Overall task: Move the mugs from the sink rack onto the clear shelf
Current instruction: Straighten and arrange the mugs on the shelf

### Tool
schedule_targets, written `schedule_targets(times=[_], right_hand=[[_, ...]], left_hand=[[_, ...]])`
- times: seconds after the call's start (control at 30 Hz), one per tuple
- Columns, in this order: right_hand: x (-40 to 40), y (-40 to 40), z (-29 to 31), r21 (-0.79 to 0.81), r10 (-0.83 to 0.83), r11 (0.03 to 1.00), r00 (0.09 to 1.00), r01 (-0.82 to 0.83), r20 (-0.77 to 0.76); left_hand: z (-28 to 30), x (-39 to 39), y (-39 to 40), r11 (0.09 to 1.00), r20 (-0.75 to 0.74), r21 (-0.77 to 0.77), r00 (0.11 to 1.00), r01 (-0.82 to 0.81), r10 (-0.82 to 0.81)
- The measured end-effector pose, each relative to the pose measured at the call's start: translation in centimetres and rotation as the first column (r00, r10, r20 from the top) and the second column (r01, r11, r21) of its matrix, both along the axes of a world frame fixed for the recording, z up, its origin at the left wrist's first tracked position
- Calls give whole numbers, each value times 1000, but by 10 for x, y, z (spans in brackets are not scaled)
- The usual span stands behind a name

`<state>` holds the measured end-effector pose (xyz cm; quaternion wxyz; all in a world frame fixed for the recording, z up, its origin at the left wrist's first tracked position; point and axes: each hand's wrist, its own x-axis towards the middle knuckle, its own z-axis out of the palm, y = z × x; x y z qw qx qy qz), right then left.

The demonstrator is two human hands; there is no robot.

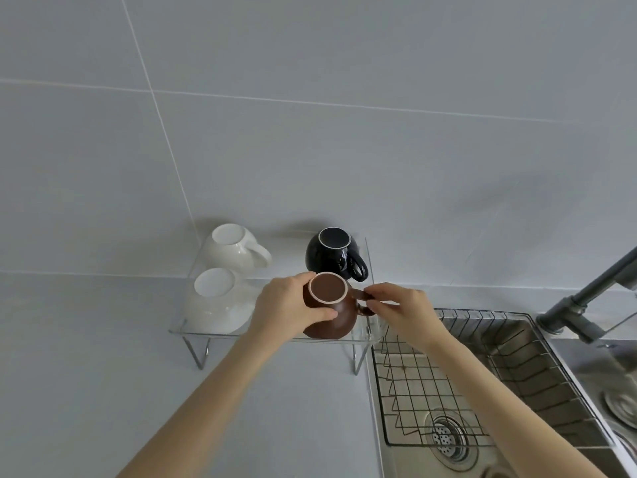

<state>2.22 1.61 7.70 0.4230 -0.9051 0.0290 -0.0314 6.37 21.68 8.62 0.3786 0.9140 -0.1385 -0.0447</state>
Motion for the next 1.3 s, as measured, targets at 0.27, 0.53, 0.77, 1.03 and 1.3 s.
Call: schedule_targets(times=[0.27, 0.53, 0.77, 1.03, 1.3], right_hand=[[48, 5, 7, 84, -223, 972, 974, 218, 51], [75, 14, -9, -84, -181, 979, 980, 188, 84], [83, 7, -2, 8, -168, 986, 982, 168, 80], [110, -6, 12, -15, -36, 999, 999, 36, -7], [116, -10, 10, 48, -34, 998, 999, 34, -5]], left_hand=[[27, 94, 2, 974, -197, -212, 972, 84, -127], [-4, 127, -16, 937, -212, -201, 921, 285, -326], [-7, 129, -17, 949, -187, -204, 942, 242, -280], [-5, 118, -13, 984, -109, -156, 988, 89, -107], [-11, 111, -16, 990, -29, -142, 999, 24, -28]])
